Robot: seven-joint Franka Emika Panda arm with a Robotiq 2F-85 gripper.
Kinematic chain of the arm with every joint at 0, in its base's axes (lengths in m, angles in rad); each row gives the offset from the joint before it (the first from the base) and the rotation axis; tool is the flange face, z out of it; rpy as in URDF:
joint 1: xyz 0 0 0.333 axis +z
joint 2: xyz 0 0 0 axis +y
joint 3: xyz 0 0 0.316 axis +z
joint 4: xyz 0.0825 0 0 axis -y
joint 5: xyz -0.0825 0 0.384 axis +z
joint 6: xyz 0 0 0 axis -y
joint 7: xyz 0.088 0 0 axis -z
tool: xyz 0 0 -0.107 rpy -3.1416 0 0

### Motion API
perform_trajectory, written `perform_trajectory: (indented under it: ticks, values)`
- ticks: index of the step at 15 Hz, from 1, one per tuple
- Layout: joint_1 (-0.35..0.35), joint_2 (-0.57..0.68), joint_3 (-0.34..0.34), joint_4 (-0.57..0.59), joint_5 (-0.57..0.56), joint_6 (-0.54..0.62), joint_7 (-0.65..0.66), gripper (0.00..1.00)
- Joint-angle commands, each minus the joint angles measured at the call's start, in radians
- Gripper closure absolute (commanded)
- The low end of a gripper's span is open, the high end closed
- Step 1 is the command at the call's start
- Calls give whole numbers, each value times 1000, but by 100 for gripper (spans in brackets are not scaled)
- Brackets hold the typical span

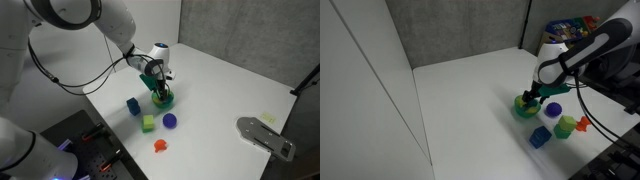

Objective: Remove the yellow toy animal from the green bowl and put it on the table

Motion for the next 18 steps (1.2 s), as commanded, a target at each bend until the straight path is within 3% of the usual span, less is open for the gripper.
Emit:
perform_trajectory:
  ticks: [1, 10, 11, 12, 18]
  values:
    - [4, 50, -3, 44, 31, 19, 6, 0]
    - [-4, 102, 15, 79, 60, 2, -10, 0]
    - [-6, 106, 18, 83, 66, -6, -12, 25]
    - [-7, 108, 19, 87, 72, -12, -12, 26]
    - [-17, 77, 19, 100, 95, -42, -11, 75]
